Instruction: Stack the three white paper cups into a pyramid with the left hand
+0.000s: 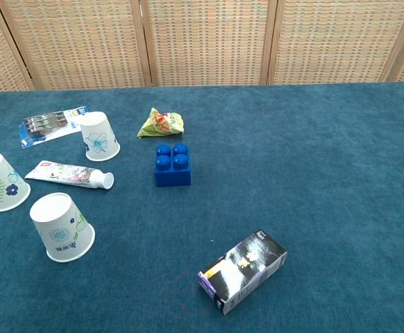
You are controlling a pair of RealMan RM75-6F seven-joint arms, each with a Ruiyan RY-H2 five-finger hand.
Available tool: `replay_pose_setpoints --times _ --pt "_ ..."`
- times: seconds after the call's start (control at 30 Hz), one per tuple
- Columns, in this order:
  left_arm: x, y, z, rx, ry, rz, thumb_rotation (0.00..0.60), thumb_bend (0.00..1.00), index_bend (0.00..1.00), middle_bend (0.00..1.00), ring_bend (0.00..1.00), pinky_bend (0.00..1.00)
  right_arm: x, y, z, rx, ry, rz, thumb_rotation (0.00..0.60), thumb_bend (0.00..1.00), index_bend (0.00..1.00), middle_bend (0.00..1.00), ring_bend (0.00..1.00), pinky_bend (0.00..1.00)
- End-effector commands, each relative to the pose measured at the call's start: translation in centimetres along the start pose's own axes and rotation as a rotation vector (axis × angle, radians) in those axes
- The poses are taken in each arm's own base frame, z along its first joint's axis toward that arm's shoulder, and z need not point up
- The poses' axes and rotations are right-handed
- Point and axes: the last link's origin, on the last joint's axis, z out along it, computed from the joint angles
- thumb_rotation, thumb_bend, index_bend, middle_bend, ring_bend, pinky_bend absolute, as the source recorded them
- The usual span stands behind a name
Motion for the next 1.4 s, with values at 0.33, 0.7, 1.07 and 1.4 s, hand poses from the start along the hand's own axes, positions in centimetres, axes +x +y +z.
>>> replay_pose_setpoints --times 0.33,0.7,1.07,1.4 --pt "2.6 0.2 4.9 -0.049 -0.170 0.138 0.600 0.35 0.00 0.00 0.00 0.00 -0.1 0.0 0.0 0.005 -0.002 0.003 0.600 0.10 0.00 0.00 0.00 0.00" --pt "2.6 0.5 8.0 -0.018 -0.301 0.192 0.600 0.30 0.00 0.00 0.00 0.00 -0.2 0.0 0.1 0.007 0.005 0.008 0.600 0.10 0.00 0.00 0.00 0.00" --pt "1.5 1.1 10.7 0.008 -0.394 0.231 0.600 0.30 0.00 0.00 0.00 0.00 -0.3 0.1 0.2 0.005 0.005 0.009 0.600 0.10 0.00 0.00 0.00 0.00" --pt "0.0 2.5 12.1 -0.002 -0.466 0.236 0.600 0.31 0.00 0.00 0.00 0.00 -0.2 0.2 0.2 0.003 0.010 0.017 0.600 0.10 0.00 0.00 0.00 0.00"
